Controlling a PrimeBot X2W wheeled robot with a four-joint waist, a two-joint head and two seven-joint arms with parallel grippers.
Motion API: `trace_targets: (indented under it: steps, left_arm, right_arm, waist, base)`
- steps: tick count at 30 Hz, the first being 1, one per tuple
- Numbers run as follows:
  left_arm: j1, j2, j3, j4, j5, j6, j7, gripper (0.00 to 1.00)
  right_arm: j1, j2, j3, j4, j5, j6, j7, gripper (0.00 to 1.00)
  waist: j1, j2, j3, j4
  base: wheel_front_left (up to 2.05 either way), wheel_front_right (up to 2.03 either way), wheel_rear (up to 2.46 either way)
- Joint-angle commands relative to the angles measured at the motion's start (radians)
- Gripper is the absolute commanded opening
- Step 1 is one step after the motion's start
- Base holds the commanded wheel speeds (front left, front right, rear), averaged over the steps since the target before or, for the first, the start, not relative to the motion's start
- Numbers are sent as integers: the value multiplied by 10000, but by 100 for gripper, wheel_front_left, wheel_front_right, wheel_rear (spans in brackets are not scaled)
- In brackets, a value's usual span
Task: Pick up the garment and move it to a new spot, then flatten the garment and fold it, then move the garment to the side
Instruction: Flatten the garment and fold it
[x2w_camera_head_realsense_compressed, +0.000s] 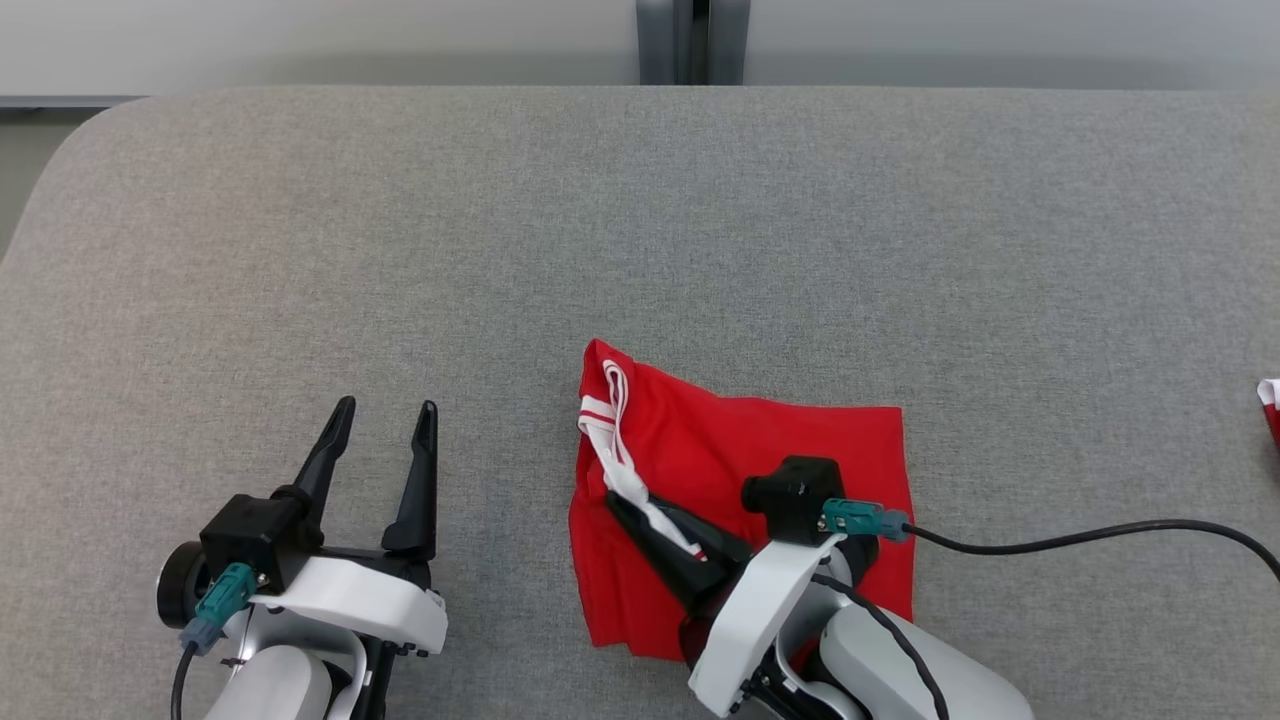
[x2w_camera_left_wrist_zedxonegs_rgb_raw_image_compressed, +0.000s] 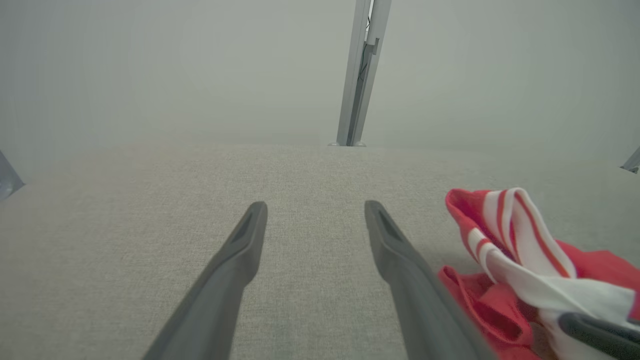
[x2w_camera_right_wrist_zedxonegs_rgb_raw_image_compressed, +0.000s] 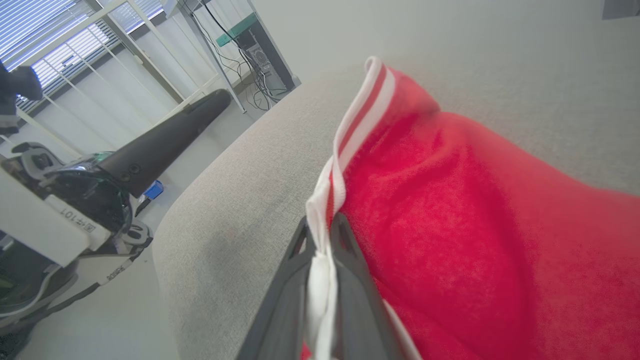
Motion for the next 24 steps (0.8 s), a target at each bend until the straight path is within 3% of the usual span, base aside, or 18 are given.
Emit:
trace_targets:
  steps: [1,2,7,10,14,19,24]
  left_arm:
    - [-193,-12,-16,62,49,-59,-50,100]
    - [-237,-25,-16,78,45,-59,-52,100]
    - [-154,-52,24,214,18,-49,-58,100]
    - [-39,-4,59,234,27,-27,-63,100]
    - [-1,66,122,168,67,38,-67,100]
    - [85,169,393,-124,124,269,-77,100]
    - [254,297,646,-523,203,582,-70,100]
  right_arm:
    - [-232,-21,326,106,268,-3,-221,77]
    - [-272,-25,484,127,436,-3,-268,100]
    - [-524,-32,985,-191,1022,-5,-749,100]
    - [-584,-43,700,-631,1136,-5,-1008,100]
    - [-489,-65,-428,-969,673,-5,-1128,100]
    - [306,-280,-3111,-1963,-761,-5,-1138,100]
    - [1338,-568,-5168,-2766,-2131,-5,-1140,100]
  waist:
    - [0,0,62,38]
    - [0,0,80,48]
    - [0,0,-18,-38]
    - [0,0,-160,-172]
    - [0,0,-277,-326]
    - [0,0,-425,-617]
    - [0,0,-657,-865]
  base:
    - [0,0,0]
    - [0,0,0]
    - [0,0,0]
    - [0,0,0]
    - [0,0,0]
    - [0,0,0]
    - [0,0,0]
